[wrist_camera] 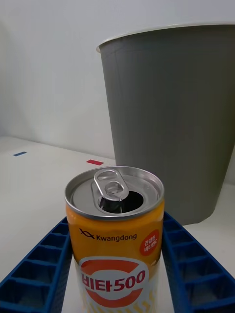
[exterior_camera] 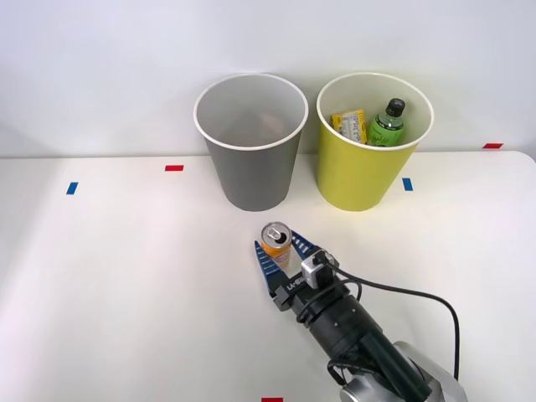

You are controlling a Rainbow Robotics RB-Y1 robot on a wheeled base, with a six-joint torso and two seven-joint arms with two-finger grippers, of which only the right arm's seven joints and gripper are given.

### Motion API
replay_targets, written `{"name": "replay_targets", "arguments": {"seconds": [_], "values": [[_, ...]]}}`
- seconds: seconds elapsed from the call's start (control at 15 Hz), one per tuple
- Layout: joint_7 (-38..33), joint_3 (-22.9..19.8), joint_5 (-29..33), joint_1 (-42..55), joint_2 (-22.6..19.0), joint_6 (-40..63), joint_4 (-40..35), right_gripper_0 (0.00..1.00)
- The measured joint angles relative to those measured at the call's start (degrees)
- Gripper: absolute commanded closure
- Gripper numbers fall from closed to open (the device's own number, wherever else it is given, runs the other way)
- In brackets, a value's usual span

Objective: Put cans in the gray bin, plastic bottles in the light green bin

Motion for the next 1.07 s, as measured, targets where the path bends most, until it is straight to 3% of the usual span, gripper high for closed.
{"name": "replay_targets", "arguments": {"seconds": [0.67, 1.07], "values": [[-1.4, -2.4, 0.7, 1.3, 1.0, 0.8, -3.7, 1.0], [-1.9, -5.5, 0.4, 2.2, 1.0, 19.2, -19.0, 1.0]]}}
